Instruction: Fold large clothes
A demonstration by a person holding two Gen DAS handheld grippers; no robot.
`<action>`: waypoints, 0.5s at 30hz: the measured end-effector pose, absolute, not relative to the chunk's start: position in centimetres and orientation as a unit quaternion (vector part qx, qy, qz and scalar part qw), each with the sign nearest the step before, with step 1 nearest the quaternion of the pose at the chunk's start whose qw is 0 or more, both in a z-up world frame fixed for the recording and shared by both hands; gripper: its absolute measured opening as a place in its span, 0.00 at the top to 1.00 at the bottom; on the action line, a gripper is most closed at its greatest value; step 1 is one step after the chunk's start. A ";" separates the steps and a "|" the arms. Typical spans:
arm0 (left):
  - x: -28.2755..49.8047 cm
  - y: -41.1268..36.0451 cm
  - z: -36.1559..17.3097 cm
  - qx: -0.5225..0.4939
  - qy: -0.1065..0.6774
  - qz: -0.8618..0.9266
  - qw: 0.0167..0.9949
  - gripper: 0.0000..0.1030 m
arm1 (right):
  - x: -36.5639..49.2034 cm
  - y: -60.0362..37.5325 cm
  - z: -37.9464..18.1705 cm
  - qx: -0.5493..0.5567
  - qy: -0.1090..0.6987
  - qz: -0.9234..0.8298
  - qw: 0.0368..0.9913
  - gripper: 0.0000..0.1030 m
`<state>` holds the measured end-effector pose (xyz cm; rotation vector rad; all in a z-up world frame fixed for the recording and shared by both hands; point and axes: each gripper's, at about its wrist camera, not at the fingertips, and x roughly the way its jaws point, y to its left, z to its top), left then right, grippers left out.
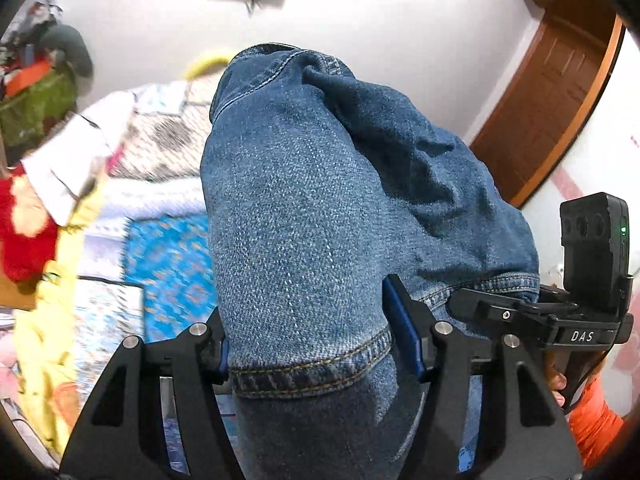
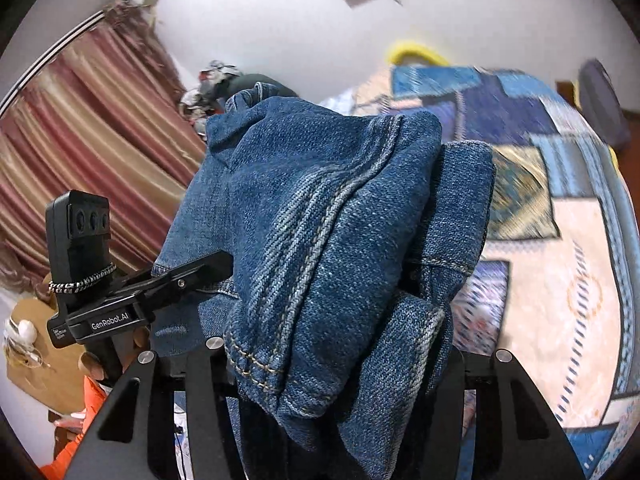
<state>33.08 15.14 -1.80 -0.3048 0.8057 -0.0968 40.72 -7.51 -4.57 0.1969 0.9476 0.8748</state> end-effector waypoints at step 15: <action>28.7 26.1 -9.6 -0.193 0.448 0.022 0.872 0.39 | 40.4 5.6 -12.0 0.078 0.524 0.428 0.732 0.50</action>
